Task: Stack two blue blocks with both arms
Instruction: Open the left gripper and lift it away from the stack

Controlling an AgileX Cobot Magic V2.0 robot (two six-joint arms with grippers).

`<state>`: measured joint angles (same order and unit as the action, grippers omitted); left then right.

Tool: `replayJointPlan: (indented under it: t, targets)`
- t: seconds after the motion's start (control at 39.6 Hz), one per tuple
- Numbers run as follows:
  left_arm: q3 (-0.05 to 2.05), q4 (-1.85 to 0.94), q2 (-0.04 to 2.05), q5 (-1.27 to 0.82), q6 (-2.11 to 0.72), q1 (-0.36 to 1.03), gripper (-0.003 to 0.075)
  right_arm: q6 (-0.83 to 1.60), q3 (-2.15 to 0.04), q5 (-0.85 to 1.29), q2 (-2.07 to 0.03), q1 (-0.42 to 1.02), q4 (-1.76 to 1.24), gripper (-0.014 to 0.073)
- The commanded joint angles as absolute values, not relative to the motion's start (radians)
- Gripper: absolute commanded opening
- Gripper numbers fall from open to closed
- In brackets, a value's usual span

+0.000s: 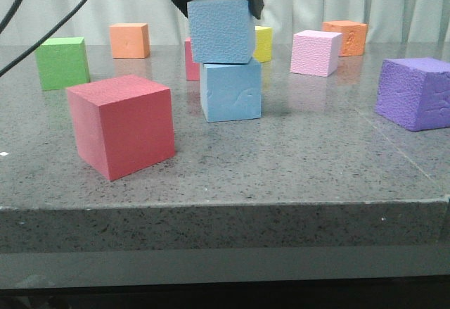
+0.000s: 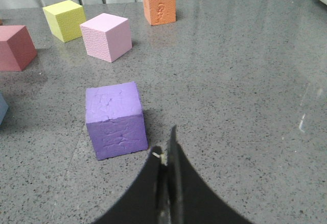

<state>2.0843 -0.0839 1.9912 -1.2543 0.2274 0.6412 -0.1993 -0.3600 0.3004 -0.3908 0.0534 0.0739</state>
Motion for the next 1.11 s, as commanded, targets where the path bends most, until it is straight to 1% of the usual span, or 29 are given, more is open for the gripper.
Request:
replayJointPlan:
  t: [0.0, 0.13, 0.18, 0.53, 0.86, 0.93, 0.96, 1.03, 1.09]
  targets:
    - [2.117, -0.090, 1.929, -1.273, 0.229, 0.648, 0.0519, -0.192, -0.386, 0.217, -0.395, 0.052, 0.085, -0.0067]
    - [2.117, -0.082, 1.929, -1.273, 0.229, 0.648, 0.0628, -0.192, -0.386, 0.217, -0.395, 0.052, 0.085, -0.0067]
    - [2.117, -0.079, 1.929, -1.273, 0.229, 0.648, 0.0651, -0.192, -0.386, 0.217, -0.395, 0.052, 0.085, -0.0067]
    - [2.128, -0.074, 1.929, -1.273, 0.229, 0.646, 0.0652, -0.192, -0.386, 0.217, -0.395, 0.052, 0.066, -0.0067]
    - [2.299, -0.047, 1.929, -1.273, 0.227, 0.644, 0.0648, -0.192, -0.386, 0.217, -0.395, 0.052, 0.066, -0.0067]
    - [2.318, -0.047, 1.929, -1.273, 0.199, 0.644, 0.0607, -0.192, -0.386, 0.217, -0.395, 0.052, 0.066, -0.0067]
    - [2.320, -0.047, 1.929, -1.273, 0.192, 0.644, 0.0576, -0.192, -0.386, 0.217, -0.395, 0.052, 0.066, -0.0067]
    - [2.323, -0.047, 1.929, -1.273, 0.186, 0.644, 0.0455, -0.192, -0.386, 0.217, -0.395, 0.052, 0.066, -0.0067]
    - [2.323, -0.047, 1.929, -1.273, 0.186, 0.644, 0.0348, -0.192, -0.386, 0.217, -0.395, 0.052, 0.066, -0.0067]
